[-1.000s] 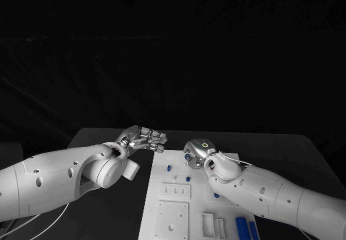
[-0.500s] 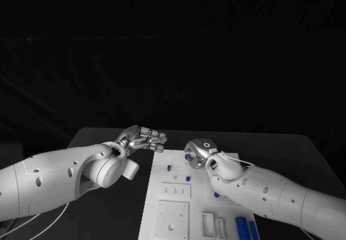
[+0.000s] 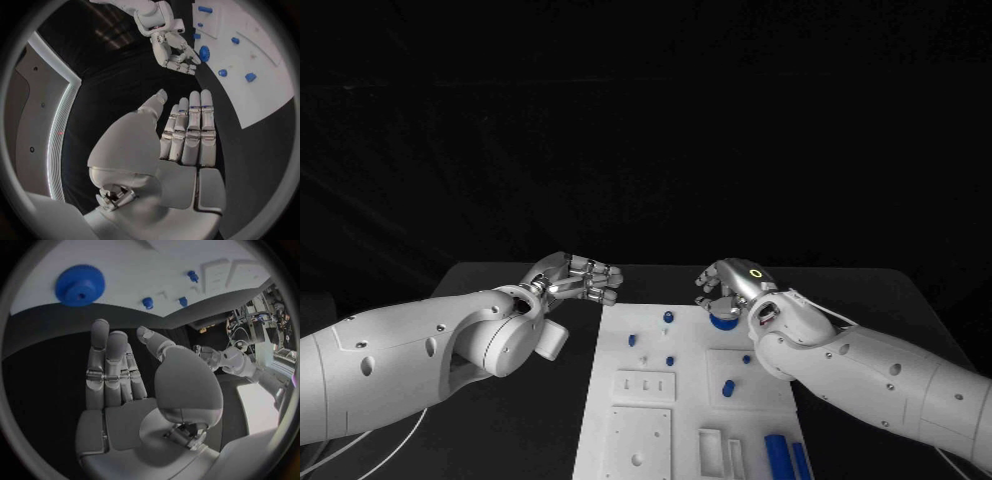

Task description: Assemble the parts on the task board

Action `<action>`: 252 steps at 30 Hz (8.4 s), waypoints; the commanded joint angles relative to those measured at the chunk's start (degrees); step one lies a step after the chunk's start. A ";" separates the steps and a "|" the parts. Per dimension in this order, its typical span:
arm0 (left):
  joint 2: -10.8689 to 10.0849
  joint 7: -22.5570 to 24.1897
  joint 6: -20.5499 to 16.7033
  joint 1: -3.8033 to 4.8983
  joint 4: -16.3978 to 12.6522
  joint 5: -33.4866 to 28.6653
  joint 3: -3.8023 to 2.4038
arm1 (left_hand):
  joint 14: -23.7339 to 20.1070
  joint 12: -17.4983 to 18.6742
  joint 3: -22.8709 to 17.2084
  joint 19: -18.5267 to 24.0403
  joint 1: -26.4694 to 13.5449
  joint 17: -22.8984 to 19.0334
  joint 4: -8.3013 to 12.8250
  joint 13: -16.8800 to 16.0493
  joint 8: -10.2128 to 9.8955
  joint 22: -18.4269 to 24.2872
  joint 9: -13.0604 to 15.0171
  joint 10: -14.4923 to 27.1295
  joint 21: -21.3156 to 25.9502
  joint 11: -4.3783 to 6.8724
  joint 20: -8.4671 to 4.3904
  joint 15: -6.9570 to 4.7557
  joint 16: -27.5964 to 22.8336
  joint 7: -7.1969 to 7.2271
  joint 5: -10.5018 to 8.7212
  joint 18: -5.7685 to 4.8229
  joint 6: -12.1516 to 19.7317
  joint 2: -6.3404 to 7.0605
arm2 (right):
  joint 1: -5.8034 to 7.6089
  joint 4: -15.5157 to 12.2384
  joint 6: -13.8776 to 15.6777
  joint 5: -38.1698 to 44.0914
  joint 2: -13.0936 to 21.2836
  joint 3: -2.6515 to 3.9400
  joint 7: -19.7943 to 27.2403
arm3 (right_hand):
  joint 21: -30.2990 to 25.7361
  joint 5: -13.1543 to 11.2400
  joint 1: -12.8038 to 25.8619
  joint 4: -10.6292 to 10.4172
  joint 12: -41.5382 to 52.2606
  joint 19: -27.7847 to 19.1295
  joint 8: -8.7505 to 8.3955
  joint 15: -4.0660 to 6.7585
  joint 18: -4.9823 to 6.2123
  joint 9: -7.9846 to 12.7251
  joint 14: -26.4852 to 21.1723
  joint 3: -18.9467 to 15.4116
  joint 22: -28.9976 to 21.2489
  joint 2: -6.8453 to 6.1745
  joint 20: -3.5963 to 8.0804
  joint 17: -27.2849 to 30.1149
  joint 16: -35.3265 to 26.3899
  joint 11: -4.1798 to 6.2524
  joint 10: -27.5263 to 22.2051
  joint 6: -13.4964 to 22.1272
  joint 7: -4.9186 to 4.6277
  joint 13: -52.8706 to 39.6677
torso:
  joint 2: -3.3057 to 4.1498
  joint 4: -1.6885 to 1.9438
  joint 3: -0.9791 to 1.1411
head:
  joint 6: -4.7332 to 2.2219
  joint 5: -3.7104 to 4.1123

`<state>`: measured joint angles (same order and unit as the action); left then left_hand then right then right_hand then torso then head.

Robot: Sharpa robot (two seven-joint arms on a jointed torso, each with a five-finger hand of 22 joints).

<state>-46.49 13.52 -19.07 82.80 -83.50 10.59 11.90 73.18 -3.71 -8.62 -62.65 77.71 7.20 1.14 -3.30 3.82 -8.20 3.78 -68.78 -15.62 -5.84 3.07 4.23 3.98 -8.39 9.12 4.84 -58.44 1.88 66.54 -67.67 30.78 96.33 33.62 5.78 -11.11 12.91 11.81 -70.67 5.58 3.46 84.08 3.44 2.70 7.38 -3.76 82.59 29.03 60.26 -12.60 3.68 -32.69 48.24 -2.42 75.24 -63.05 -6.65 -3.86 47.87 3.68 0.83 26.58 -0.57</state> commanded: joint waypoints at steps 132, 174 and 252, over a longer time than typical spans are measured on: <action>0.86 -0.04 1.72 0.04 1.41 0.35 0.06 | -0.37 0.25 0.11 0.01 -0.49 0.06 0.05 -0.08 -0.10 0.24 0.01 0.35 -0.05 -0.07 0.35 0.16 -0.09 0.15 0.35 -0.28 0.44 -0.14 | -2.23 -5.84 -3.56 10.35 0.94 1.14 -0.13 | 27.87 9.42 -0.21 1.41 58.43 2.21 0.19 2.37 -4.00 -0.39 1.49 -4.59 19.76 3.95 2.63 -35.53 14.85 4.26 1.06 -8.22 3.42 -65.15 | -0.23 -1.52 1.23 | 0.87 0.35; 1.97 0.07 2.09 0.05 1.87 0.30 0.20 | -0.37 0.25 0.08 0.03 -0.48 0.06 0.11 -0.08 -0.09 0.27 0.01 0.35 -0.08 -0.07 0.35 0.15 -0.10 0.14 0.34 -0.28 0.44 -0.10 | -2.29 0.34 -4.24 13.55 -8.23 -4.59 -0.91 | 27.96 8.46 -0.27 1.14 57.97 2.06 0.15 2.34 -3.99 -0.32 1.38 -2.94 19.69 3.41 2.59 -34.90 14.60 4.06 0.94 -7.85 3.25 -64.75 | -0.10 -1.37 1.09 | 1.24 -1.30; 1.99 -0.23 2.58 0.06 1.86 0.27 0.18 | -0.50 0.24 0.37 -0.08 -0.93 0.07 -0.52 -0.09 -0.10 0.73 0.01 0.50 0.15 -0.15 0.46 0.25 -0.11 0.10 0.42 -0.28 0.64 -0.25 | -2.28 4.05 -10.88 5.67 -9.13 -5.00 -0.37 | 23.68 -1.39 1.96 -8.83 55.13 2.59 0.03 2.18 -3.54 0.27 1.22 -11.33 19.27 3.74 2.42 -34.26 12.52 3.68 -1.15 6.81 1.52 -61.27 | -0.13 -1.46 1.16 | 1.54 -1.40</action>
<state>-44.53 13.05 -17.30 82.79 -81.51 10.77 12.12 72.98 -3.70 -8.34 -62.65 77.03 7.19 0.86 -3.30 3.82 -7.52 3.78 -68.58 -15.62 -6.04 3.07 4.43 3.98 -8.24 9.34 4.84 -58.30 1.66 64.43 -63.47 21.73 102.74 24.39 0.90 -11.71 36.93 10.21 -69.00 -3.20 58.71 83.93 3.46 4.79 4.38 -3.40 83.67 17.92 74.94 -8.98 6.02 -66.91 60.85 1.34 74.23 -55.92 -4.95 -65.10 47.77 2.22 1.98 28.08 -1.93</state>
